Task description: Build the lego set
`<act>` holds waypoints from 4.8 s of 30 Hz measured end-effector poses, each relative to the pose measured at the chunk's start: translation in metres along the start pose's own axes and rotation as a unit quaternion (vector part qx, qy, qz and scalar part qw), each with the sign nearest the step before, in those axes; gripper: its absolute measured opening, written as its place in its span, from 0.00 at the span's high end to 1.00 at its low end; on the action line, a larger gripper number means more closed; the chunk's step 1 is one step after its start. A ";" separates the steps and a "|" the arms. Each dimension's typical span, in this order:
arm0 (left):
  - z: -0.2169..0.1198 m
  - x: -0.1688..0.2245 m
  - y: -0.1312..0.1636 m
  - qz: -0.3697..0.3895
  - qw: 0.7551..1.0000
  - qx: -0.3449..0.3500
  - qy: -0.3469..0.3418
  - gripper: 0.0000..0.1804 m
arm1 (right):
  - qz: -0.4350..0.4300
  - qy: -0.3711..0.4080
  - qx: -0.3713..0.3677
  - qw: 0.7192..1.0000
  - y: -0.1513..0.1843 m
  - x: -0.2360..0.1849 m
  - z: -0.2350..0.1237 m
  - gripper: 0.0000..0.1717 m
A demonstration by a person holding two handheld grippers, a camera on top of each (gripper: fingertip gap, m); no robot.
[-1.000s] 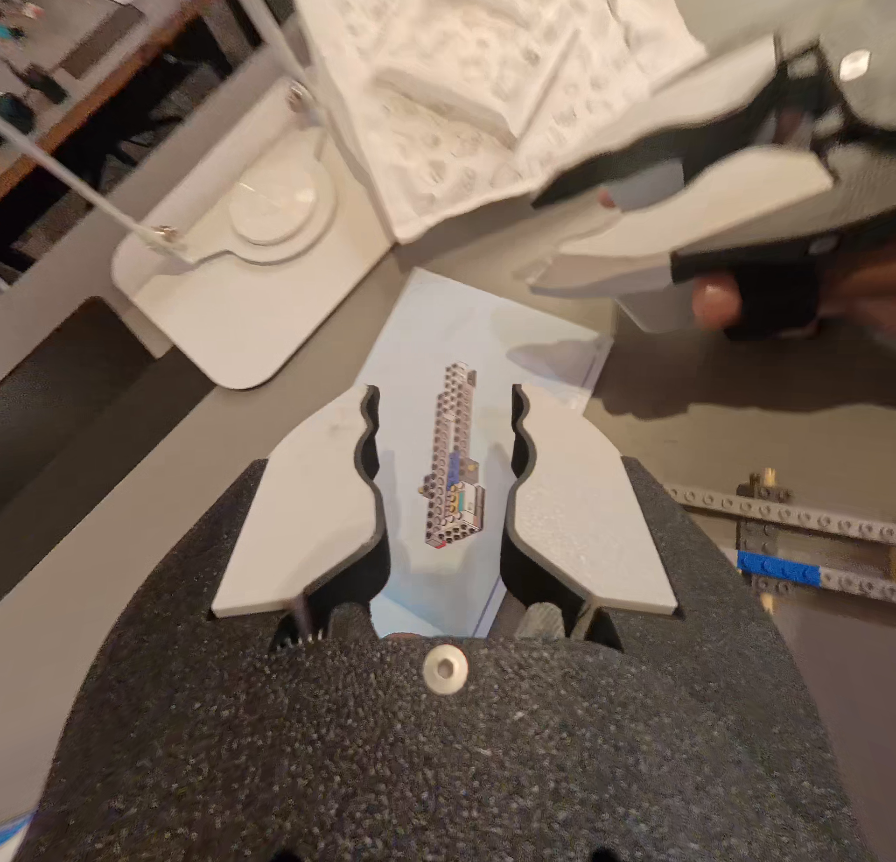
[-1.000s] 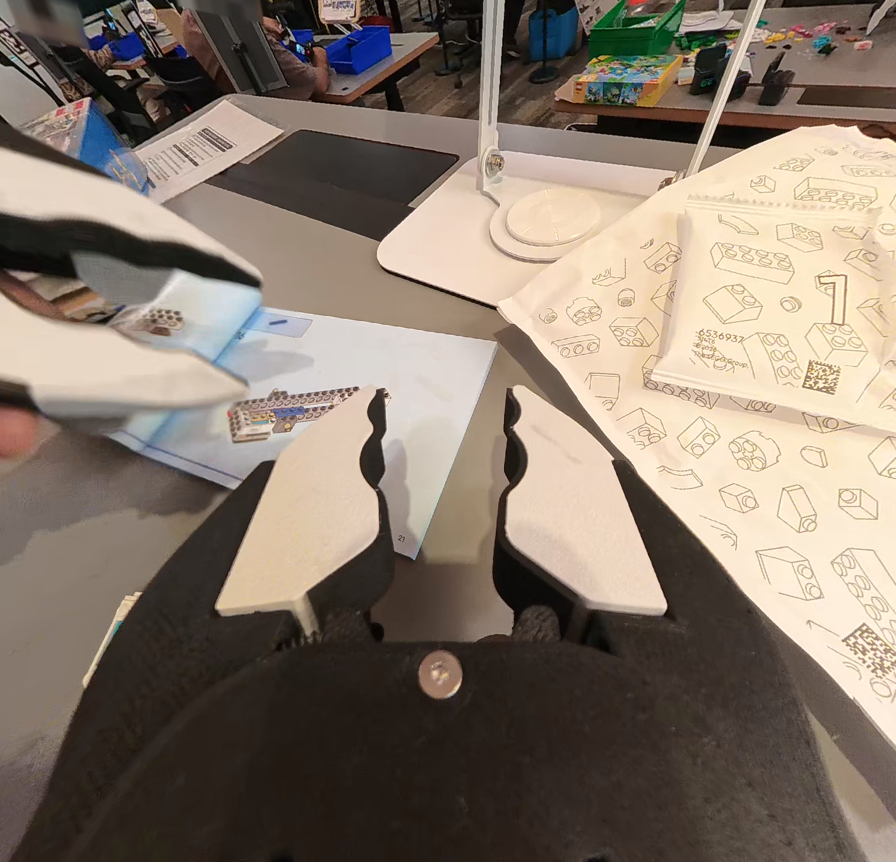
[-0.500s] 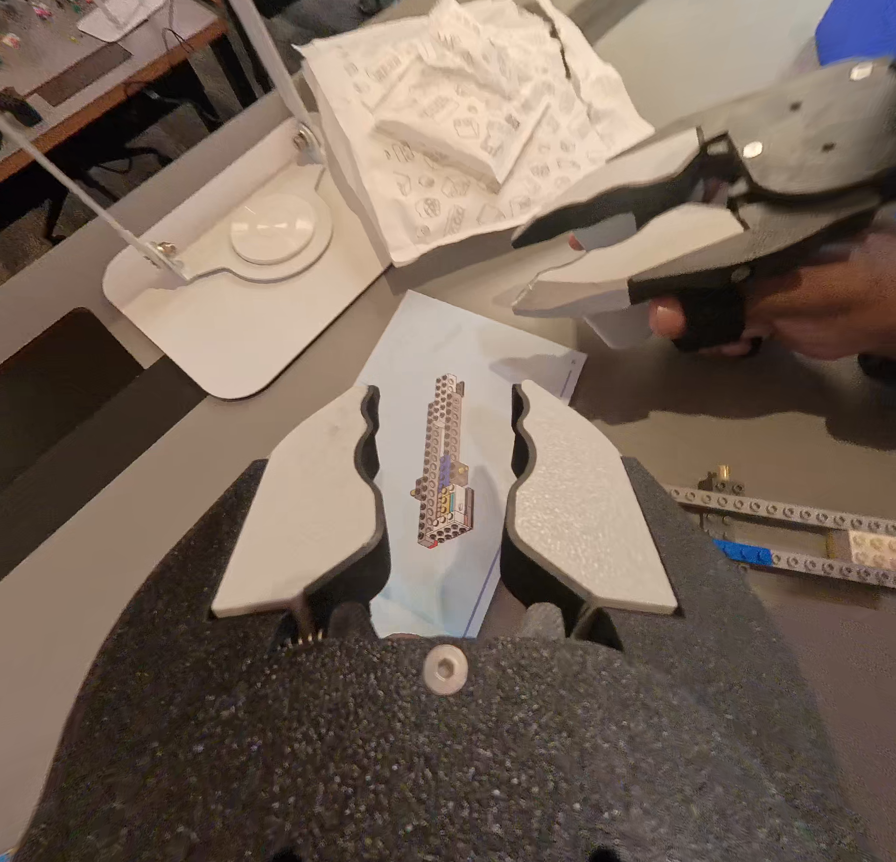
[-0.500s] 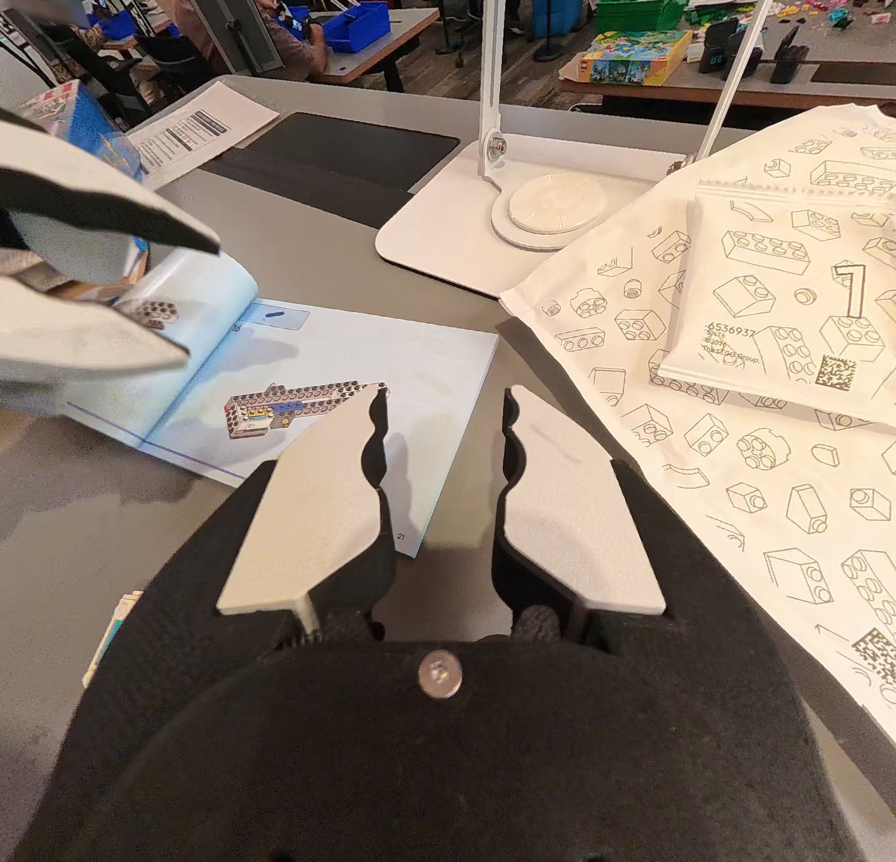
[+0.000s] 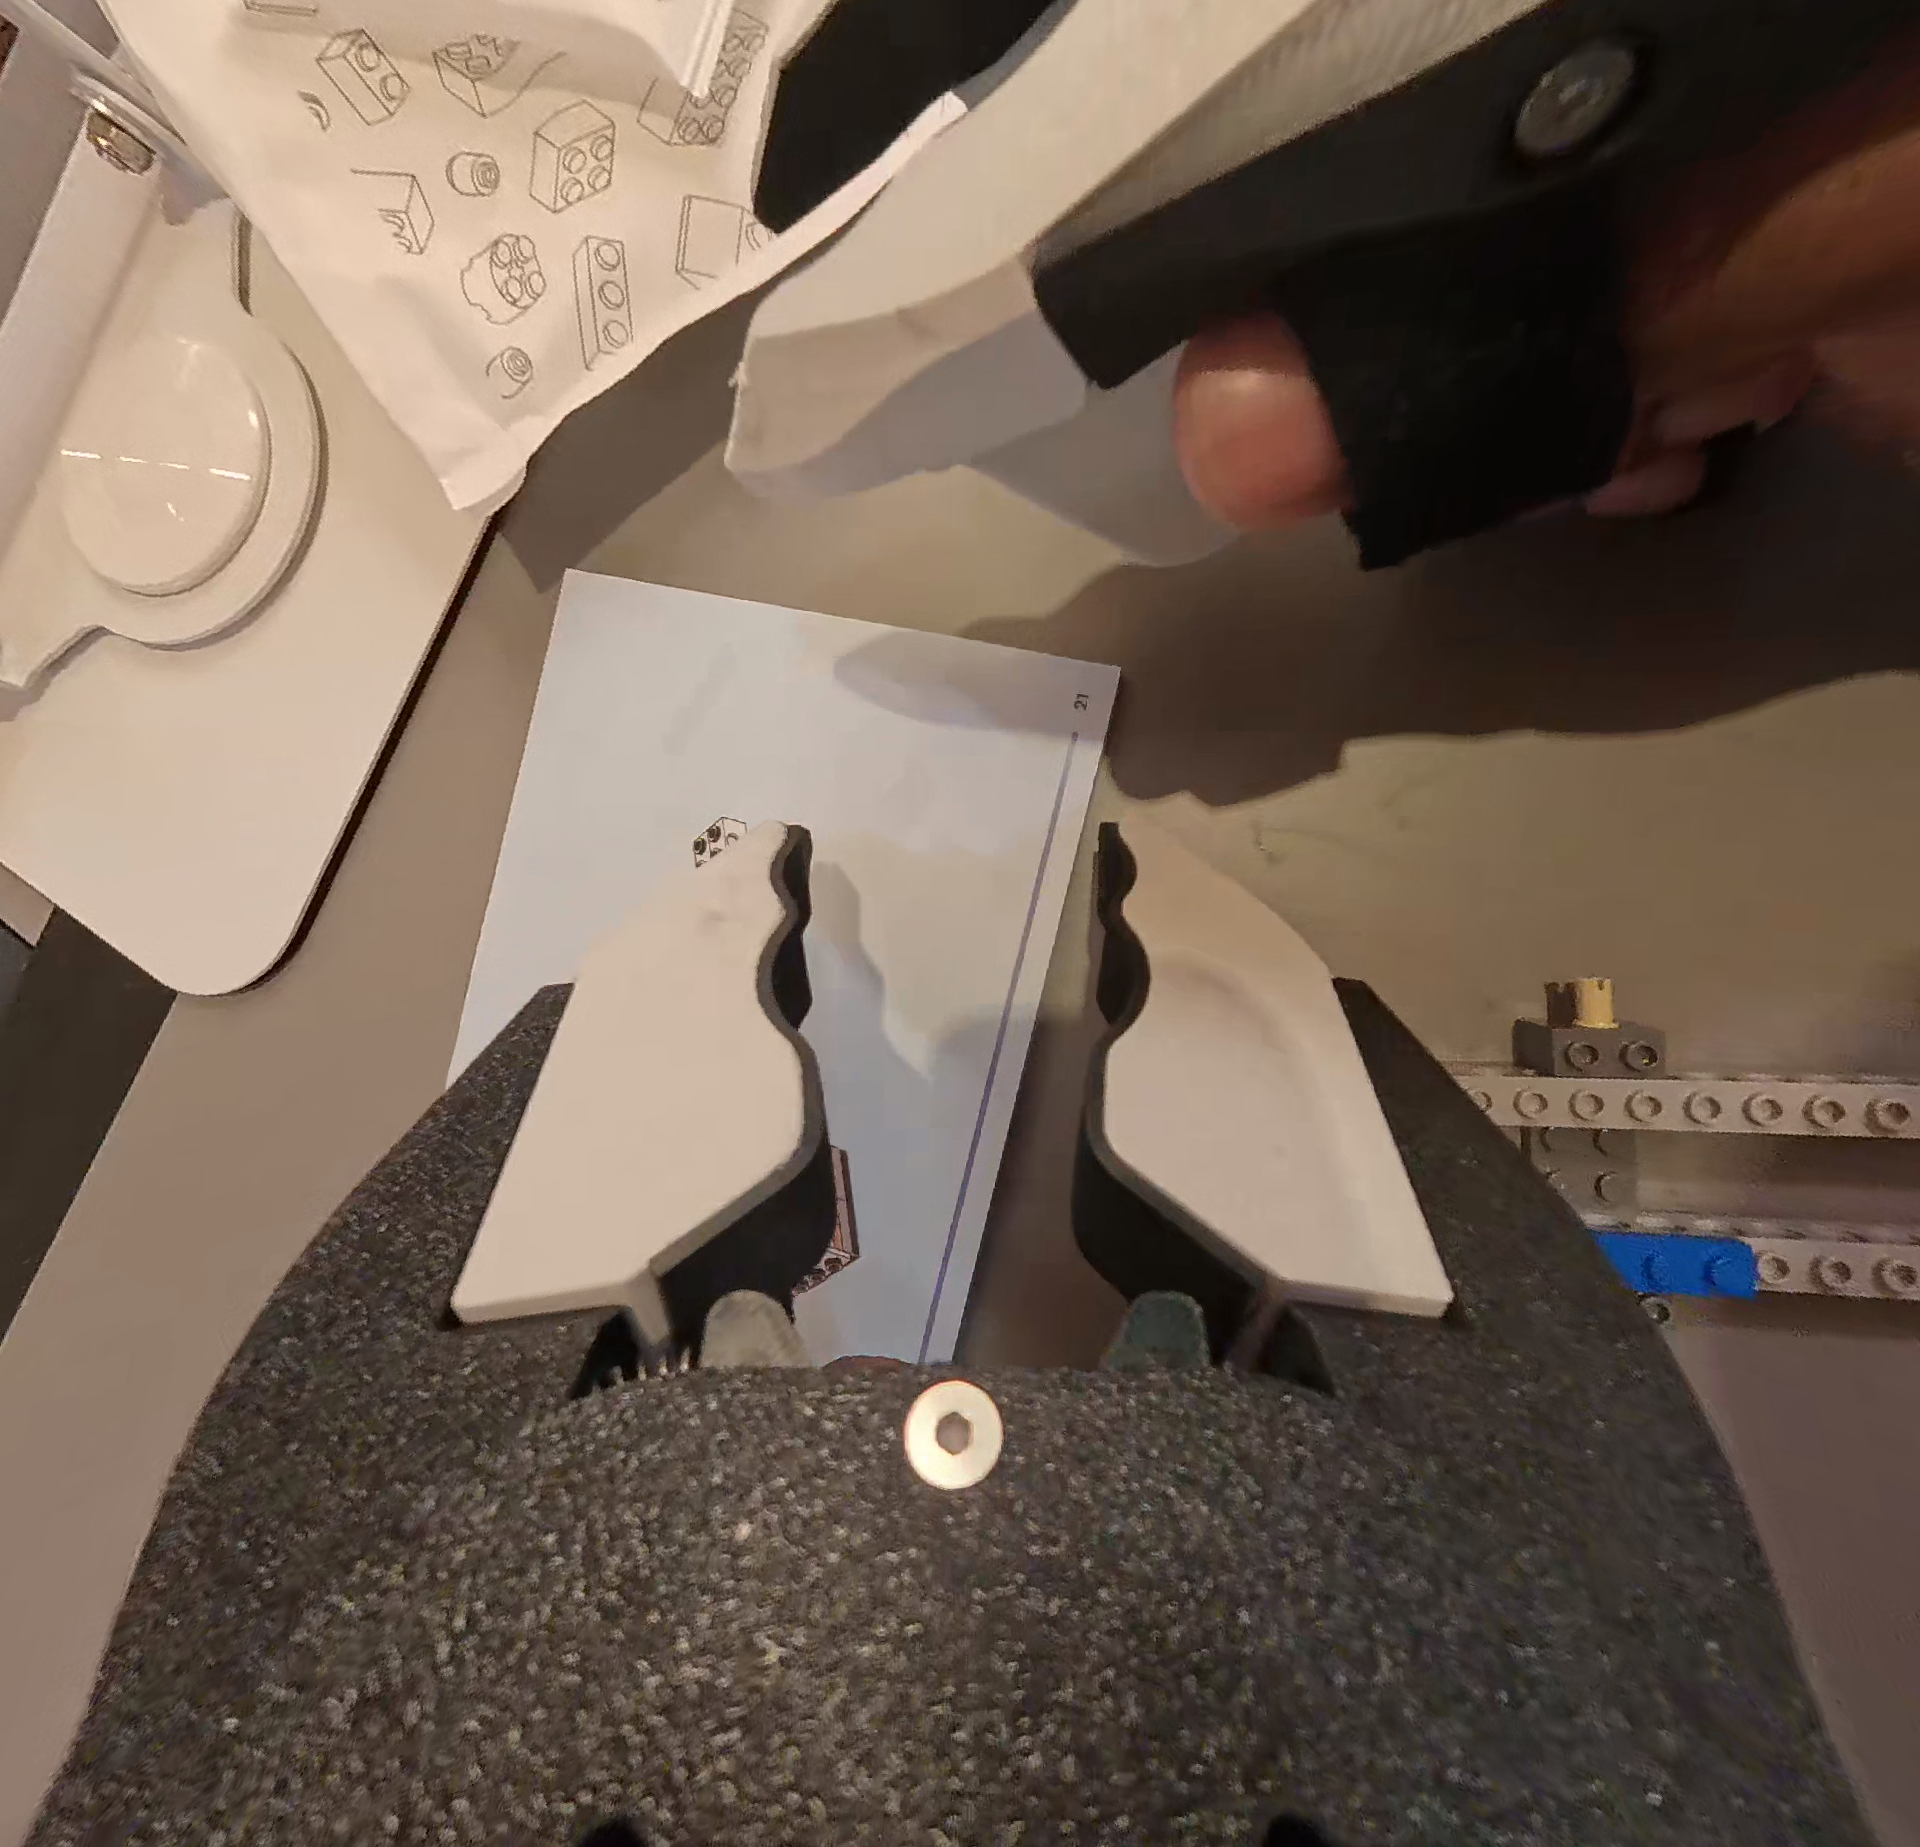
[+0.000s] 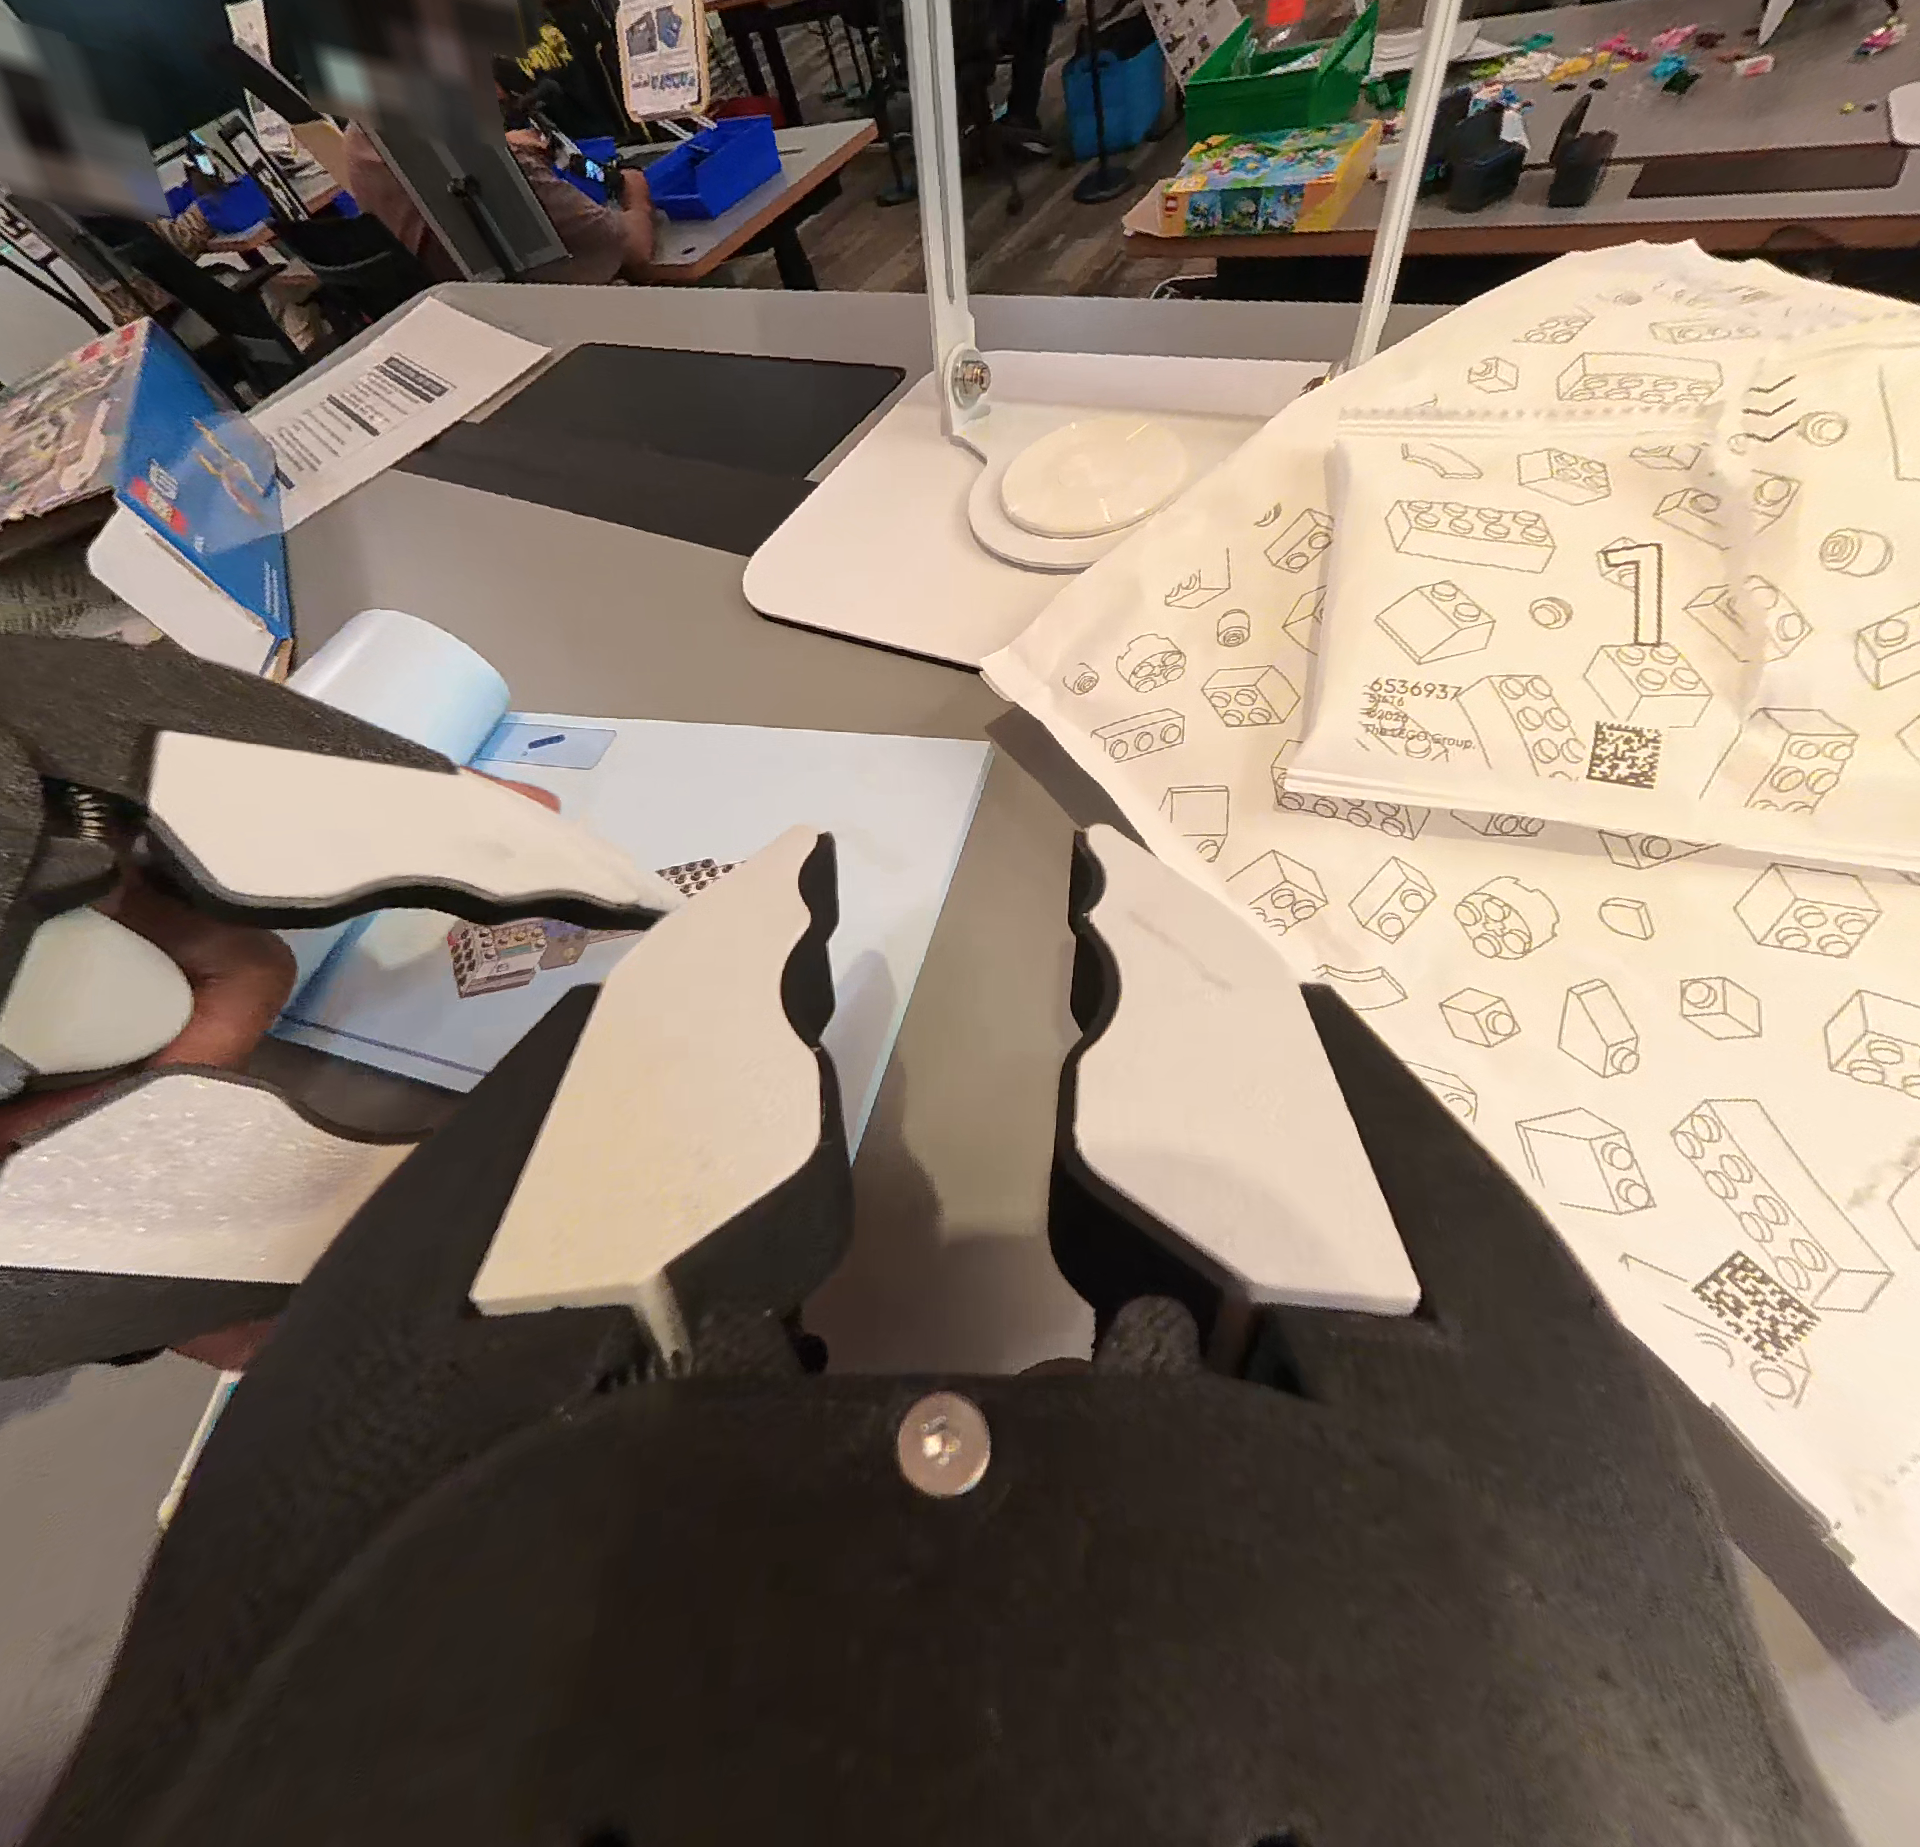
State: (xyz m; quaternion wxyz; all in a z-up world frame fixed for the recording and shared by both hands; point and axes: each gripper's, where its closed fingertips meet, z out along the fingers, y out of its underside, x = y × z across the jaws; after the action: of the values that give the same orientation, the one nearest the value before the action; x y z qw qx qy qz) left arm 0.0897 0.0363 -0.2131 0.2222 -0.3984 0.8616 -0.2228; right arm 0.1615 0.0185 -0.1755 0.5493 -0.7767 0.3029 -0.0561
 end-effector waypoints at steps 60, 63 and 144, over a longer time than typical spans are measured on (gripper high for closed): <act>0.006 -0.002 0.007 -0.033 0.999 -0.011 0.006 0.72 | 0.000 -0.008 -0.015 1.000 0.004 -0.002 0.002 0.76; 0.005 -0.003 0.006 -0.036 0.999 -0.009 0.007 0.72 | 0.001 -0.010 -0.021 1.000 0.006 -0.002 0.002 0.76; 0.021 -0.055 -0.004 -0.082 0.995 -0.031 0.057 0.61 | 0.025 -0.003 -0.083 0.996 0.018 0.008 0.015 0.79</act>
State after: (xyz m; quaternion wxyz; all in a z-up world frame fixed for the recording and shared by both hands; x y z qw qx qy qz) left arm 0.1360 0.0728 -0.2161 0.1415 -0.4610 0.8436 -0.2359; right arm 0.1664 0.0228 -0.1993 0.4847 -0.8123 0.3241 -0.0152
